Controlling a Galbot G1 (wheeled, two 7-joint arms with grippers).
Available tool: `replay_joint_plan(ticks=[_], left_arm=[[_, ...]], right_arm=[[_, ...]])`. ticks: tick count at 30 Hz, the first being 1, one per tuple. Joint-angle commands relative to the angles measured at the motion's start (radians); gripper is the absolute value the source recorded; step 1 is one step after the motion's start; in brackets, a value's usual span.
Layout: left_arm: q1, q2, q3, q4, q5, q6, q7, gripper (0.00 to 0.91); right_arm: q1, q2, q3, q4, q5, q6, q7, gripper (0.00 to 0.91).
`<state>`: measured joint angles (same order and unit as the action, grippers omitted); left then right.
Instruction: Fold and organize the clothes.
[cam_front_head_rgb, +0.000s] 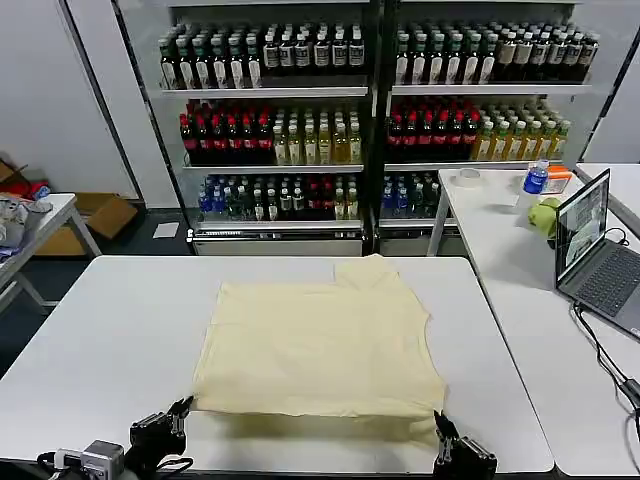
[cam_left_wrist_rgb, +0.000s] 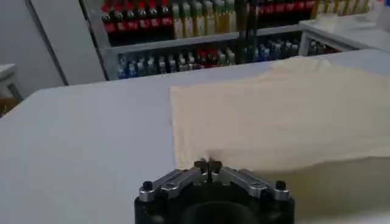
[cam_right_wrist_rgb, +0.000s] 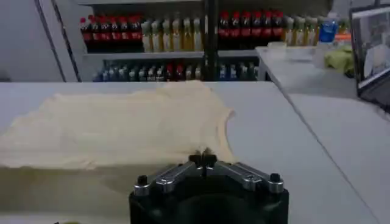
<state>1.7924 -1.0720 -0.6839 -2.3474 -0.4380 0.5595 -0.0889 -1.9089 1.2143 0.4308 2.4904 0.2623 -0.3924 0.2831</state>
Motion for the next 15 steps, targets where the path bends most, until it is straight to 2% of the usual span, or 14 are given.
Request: replay_joint_plan(ticks=[1,9,11,15], left_arm=[[-0.016,0.009,-0.013,-0.003,-0.006,-0.014,0.000,0.010],[-0.139,0.037,0.059,0.100,-0.005,-0.085,-0.011,0.010],[-0.170,0.041,0.081,0.132,-0.005,-0.119,-0.014,0.010],[-0.228,0.041,0.108,0.181,-0.008,-0.129,-0.015,0.010]], right_arm=[[0.020,-0.003,0.025,0.007,-0.002,0.003,-0.005,0.000],[0.189,-0.041,-0.001,-0.095,0.025,0.026,0.003,0.000],[0.239,-0.060,0.003,-0.119,0.049,0.030,0.005,0.000],[0.306,-0.091,0.003,-0.157,0.100,0.017,0.010,0.000]])
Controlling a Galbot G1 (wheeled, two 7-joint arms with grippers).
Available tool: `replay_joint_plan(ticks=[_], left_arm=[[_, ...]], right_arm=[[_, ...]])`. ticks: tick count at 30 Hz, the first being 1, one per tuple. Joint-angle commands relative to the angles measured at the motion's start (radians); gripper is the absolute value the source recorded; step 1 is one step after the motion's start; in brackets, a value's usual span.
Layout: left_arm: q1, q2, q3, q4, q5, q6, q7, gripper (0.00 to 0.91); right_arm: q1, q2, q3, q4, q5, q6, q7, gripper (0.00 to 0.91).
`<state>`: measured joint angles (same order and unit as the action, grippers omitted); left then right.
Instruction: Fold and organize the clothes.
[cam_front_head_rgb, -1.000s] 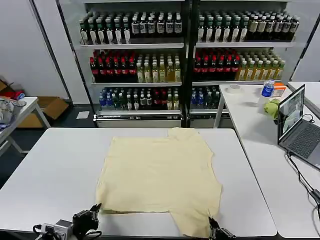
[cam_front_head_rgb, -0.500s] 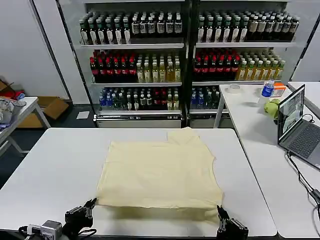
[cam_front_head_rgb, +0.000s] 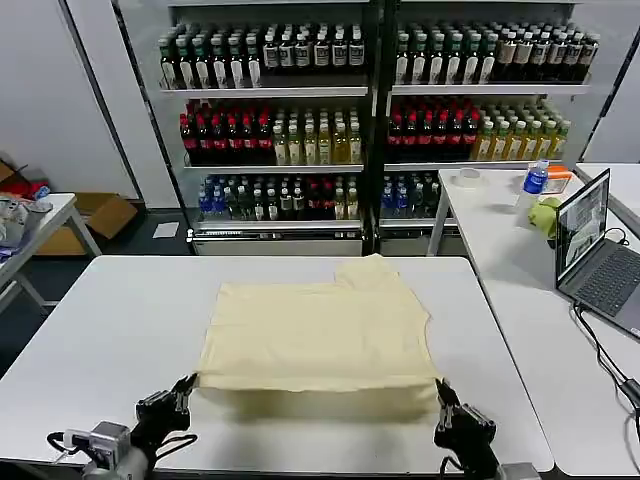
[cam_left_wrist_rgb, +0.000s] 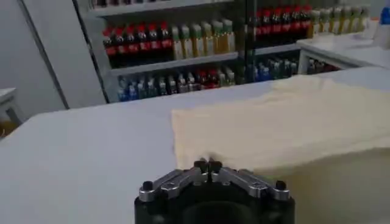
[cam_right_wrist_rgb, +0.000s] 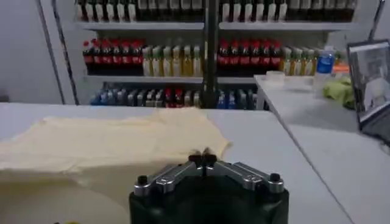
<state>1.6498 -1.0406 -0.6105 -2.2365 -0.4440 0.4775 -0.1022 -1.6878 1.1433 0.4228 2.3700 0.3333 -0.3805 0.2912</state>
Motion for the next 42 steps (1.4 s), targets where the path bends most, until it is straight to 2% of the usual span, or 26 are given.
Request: replay_joint_plan(ticks=[1,14,30,31,32,33,34,35,36,37,42], left_arm=[[-0.101,0.009,0.047,0.078,-0.001,-0.046,-0.001,0.010],[-0.248,0.010,0.155,0.247,0.089,-0.021,0.010,0.010],[-0.327,-0.007,0.222,0.324,0.116,-0.016,0.006,0.010],[-0.328,-0.009,0.225,0.325,0.116,-0.017,0.005,0.010],[-0.328,-0.009,0.226,0.326,0.116,-0.017,0.004,0.030],[-0.329,-0.012,0.228,0.327,0.116,-0.017,0.002,0.081],[-0.329,-0.013,0.229,0.328,0.116,-0.017,0.001,0.393],[-0.329,-0.014,0.230,0.329,0.116,-0.017,0.000,0.766],[-0.329,-0.015,0.230,0.329,0.116,-0.017,0.000,0.877],[-0.328,-0.016,0.230,0.329,0.116,-0.016,-0.003,0.907],[-0.306,-0.015,0.215,0.307,0.109,-0.016,-0.013,0.907]], right_arm=[[0.110,-0.030,0.004,-0.054,0.036,0.002,0.003,0.000],[0.336,-0.103,-0.087,-0.207,0.064,-0.046,-0.020,0.000],[0.420,-0.067,-0.156,-0.333,0.018,-0.057,-0.034,0.000],[0.421,-0.060,-0.162,-0.339,0.020,-0.049,-0.035,0.907],[0.422,-0.056,-0.165,-0.344,0.020,-0.046,-0.036,0.907],[0.422,-0.053,-0.167,-0.348,0.019,-0.045,-0.036,0.907],[0.423,-0.050,-0.169,-0.350,0.017,-0.044,-0.036,0.907],[0.423,-0.043,-0.172,-0.357,0.012,-0.048,-0.033,0.907],[0.422,-0.041,-0.173,-0.357,0.010,-0.051,-0.033,0.907],[0.419,-0.038,-0.175,-0.360,0.000,-0.050,-0.035,0.907],[0.391,-0.028,-0.164,-0.342,-0.017,-0.034,-0.034,0.907]])
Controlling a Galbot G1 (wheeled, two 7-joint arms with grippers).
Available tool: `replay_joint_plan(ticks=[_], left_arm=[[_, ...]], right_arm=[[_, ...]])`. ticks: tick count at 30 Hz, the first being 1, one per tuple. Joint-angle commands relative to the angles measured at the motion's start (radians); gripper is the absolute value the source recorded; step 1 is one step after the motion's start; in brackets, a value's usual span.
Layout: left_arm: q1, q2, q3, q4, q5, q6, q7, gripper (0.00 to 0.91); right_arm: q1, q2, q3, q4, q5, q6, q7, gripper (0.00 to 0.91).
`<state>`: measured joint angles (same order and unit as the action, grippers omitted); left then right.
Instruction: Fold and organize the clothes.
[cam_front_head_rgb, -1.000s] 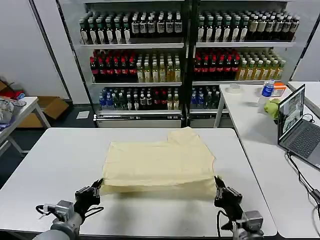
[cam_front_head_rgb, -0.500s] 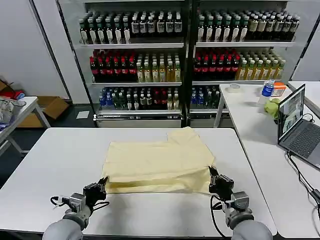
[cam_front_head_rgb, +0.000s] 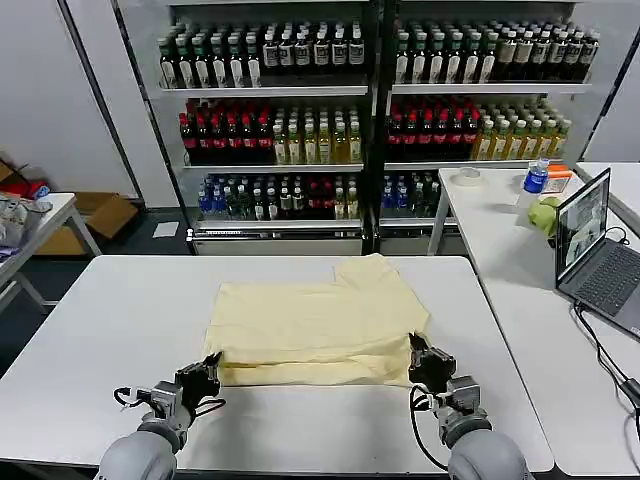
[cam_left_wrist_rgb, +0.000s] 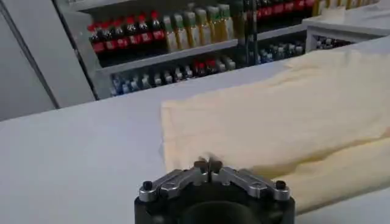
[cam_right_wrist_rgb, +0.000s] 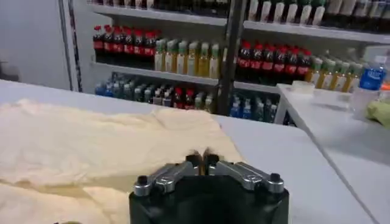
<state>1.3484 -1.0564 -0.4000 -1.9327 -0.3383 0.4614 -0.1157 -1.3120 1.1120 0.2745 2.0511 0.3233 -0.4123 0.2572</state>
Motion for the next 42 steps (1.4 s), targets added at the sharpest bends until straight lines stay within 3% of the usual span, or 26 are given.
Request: replay_joint_plan(ticks=[1,5,15,23,30,31,32,33,34,36,39,40,42], left_arm=[[-0.002,0.001,0.003,-0.002,0.002,0.000,-0.002,0.907],[0.039,-0.003,-0.018,-0.034,-0.001,-0.004,-0.011,0.907],[0.168,-0.031,-0.116,-0.123,-0.048,-0.001,-0.019,0.907],[0.150,-0.024,-0.119,-0.067,-0.073,0.003,-0.025,0.907],[0.132,-0.026,-0.096,-0.051,-0.071,0.003,-0.030,0.907],[0.128,-0.025,-0.095,-0.047,-0.073,0.003,-0.031,0.655],[0.125,-0.024,-0.095,-0.045,-0.075,0.003,-0.030,0.474],[0.122,-0.022,-0.094,-0.039,-0.079,0.003,-0.029,0.151],[0.120,-0.021,-0.093,-0.035,-0.083,0.003,-0.028,0.030],[0.109,-0.017,-0.091,-0.018,-0.090,0.002,-0.027,0.010],[0.106,-0.012,-0.089,-0.011,-0.095,0.000,-0.024,0.010],[0.106,-0.011,-0.089,-0.010,-0.095,0.000,-0.023,0.010],[0.108,-0.008,-0.087,-0.012,-0.095,0.000,-0.020,0.010]], right_arm=[[0.008,0.004,-0.012,-0.019,-0.010,0.000,0.000,0.907],[-0.020,0.008,0.005,0.005,-0.014,0.007,0.000,0.907],[-0.189,0.021,0.126,0.107,0.011,-0.057,0.005,0.907],[-0.250,0.044,0.217,0.056,0.116,-0.058,0.013,0.907],[-0.238,0.051,0.220,0.019,0.137,-0.056,0.015,0.907],[-0.230,0.053,0.211,0.017,0.137,-0.059,0.015,0.907],[-0.230,0.054,0.210,0.017,0.138,-0.060,0.014,0.907],[-0.223,0.054,0.203,0.014,0.141,-0.063,0.013,0.897],[-0.218,0.055,0.197,0.011,0.143,-0.067,0.013,0.705],[-0.206,0.059,0.183,0.000,0.144,-0.071,0.012,0.554],[-0.201,0.064,0.170,-0.002,0.147,-0.076,0.008,0.091],[-0.201,0.064,0.166,-0.004,0.146,-0.076,0.005,0.000],[-0.198,0.067,0.158,-0.009,0.146,-0.075,0.005,0.000]])
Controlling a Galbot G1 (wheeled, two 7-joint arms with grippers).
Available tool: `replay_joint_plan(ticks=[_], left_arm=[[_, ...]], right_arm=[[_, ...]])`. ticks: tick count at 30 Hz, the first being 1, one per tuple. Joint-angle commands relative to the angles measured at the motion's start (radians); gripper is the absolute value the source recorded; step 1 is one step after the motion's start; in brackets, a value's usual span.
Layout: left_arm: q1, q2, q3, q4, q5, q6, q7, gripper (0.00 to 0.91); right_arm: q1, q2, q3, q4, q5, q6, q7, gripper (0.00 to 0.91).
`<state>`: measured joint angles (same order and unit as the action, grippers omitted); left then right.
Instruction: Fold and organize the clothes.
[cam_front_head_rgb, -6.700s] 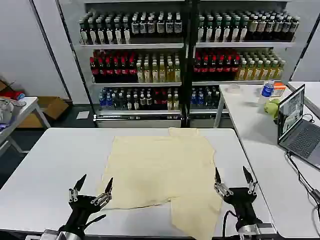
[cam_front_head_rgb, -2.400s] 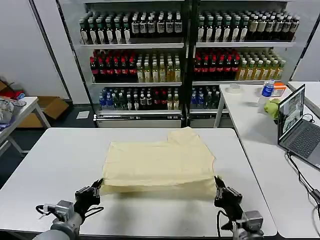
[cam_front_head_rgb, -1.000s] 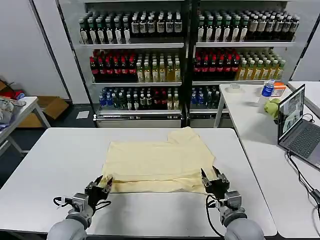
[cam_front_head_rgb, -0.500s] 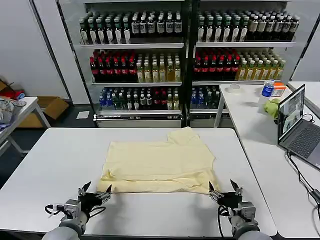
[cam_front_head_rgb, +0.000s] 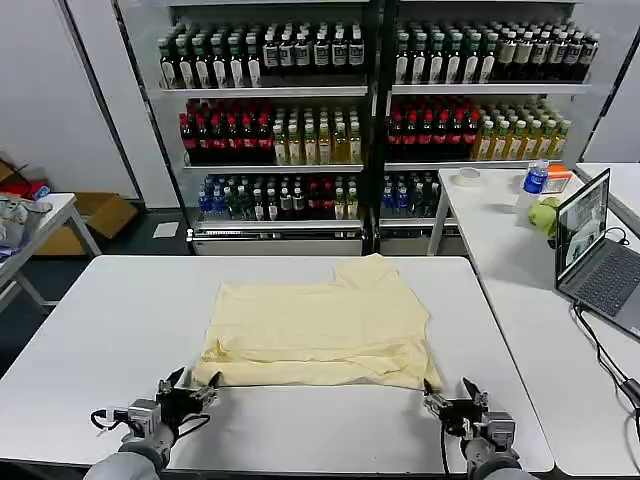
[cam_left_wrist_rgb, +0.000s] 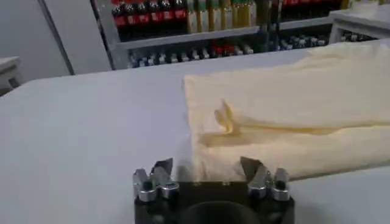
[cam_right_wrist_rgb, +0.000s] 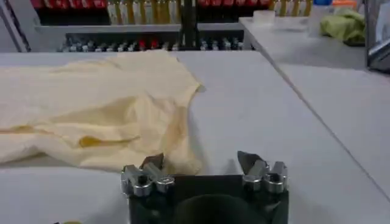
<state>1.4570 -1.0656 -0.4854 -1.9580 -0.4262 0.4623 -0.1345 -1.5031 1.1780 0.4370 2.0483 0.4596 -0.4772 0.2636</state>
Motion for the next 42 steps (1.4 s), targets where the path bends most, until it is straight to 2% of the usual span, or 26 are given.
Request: replay_joint_plan(ticks=[1,20,26,30,42], left_arm=[[-0.001,0.001,-0.002,0.013,-0.007,0.000,0.000,0.010],[-0.007,-0.006,0.004,0.036,-0.016,-0.002,0.012,0.010],[0.025,-0.008,-0.009,-0.005,-0.023,-0.001,0.011,0.010],[0.082,-0.012,-0.037,-0.070,-0.022,0.000,0.008,0.010],[0.273,0.008,-0.117,-0.225,-0.023,-0.002,-0.003,0.010]], right_arm=[[-0.006,0.002,-0.006,-0.009,0.010,-0.010,-0.001,0.000],[-0.017,-0.001,-0.011,0.014,0.006,0.002,-0.008,0.000],[-0.038,0.001,-0.013,0.040,-0.007,0.003,-0.006,0.000],[-0.099,0.003,0.003,0.102,-0.025,0.005,-0.005,0.000],[-0.337,0.015,0.038,0.261,-0.158,0.008,-0.004,0.000]])
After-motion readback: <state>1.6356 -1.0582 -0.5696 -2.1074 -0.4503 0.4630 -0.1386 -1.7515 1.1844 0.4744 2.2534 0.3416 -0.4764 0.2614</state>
